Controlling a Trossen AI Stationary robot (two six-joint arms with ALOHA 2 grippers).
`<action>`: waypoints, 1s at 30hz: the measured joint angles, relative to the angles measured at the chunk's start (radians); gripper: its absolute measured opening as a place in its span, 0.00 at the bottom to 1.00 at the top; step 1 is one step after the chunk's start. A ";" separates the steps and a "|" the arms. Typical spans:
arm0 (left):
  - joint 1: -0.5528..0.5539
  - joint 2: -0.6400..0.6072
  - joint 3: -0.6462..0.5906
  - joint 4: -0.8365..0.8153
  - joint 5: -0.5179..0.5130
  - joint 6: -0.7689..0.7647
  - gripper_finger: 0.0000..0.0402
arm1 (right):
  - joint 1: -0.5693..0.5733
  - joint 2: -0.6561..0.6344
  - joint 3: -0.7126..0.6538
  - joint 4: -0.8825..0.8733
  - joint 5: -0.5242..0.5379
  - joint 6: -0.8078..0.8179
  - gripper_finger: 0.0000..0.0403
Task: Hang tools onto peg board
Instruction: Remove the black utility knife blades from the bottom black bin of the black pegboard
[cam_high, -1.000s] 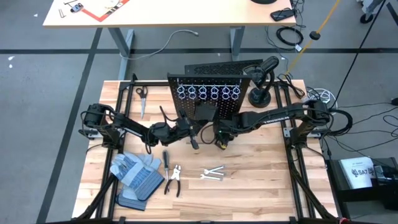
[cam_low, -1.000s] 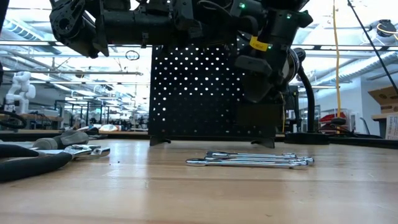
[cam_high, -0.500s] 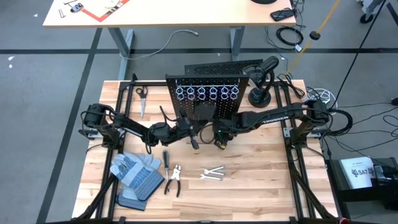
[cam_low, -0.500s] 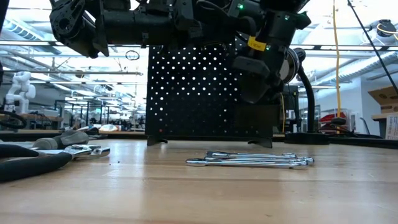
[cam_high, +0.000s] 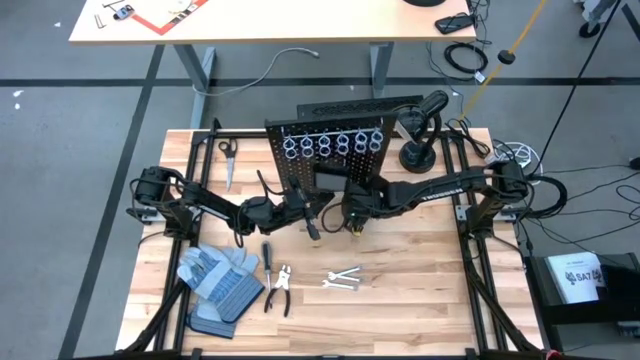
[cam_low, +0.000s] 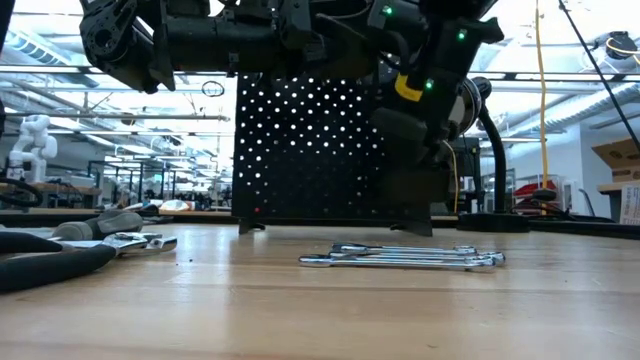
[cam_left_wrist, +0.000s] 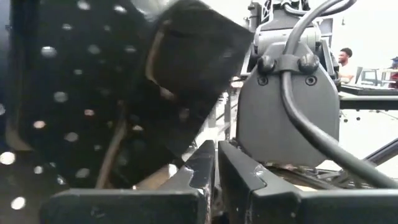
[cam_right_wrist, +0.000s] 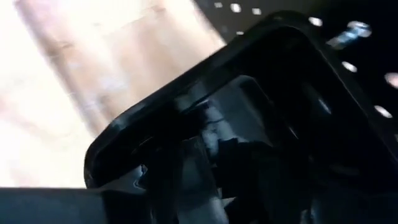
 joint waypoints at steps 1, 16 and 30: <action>0.000 0.000 0.000 0.000 0.000 0.000 0.08 | 0.000 -0.003 0.000 -0.003 0.021 0.000 0.45; 0.000 0.000 0.000 0.000 0.000 0.001 0.08 | -0.026 -0.074 -0.005 -0.041 -0.185 -0.112 0.43; 0.000 0.000 0.000 -0.001 0.000 0.001 0.08 | -0.046 0.009 0.003 0.046 -0.215 -0.178 0.44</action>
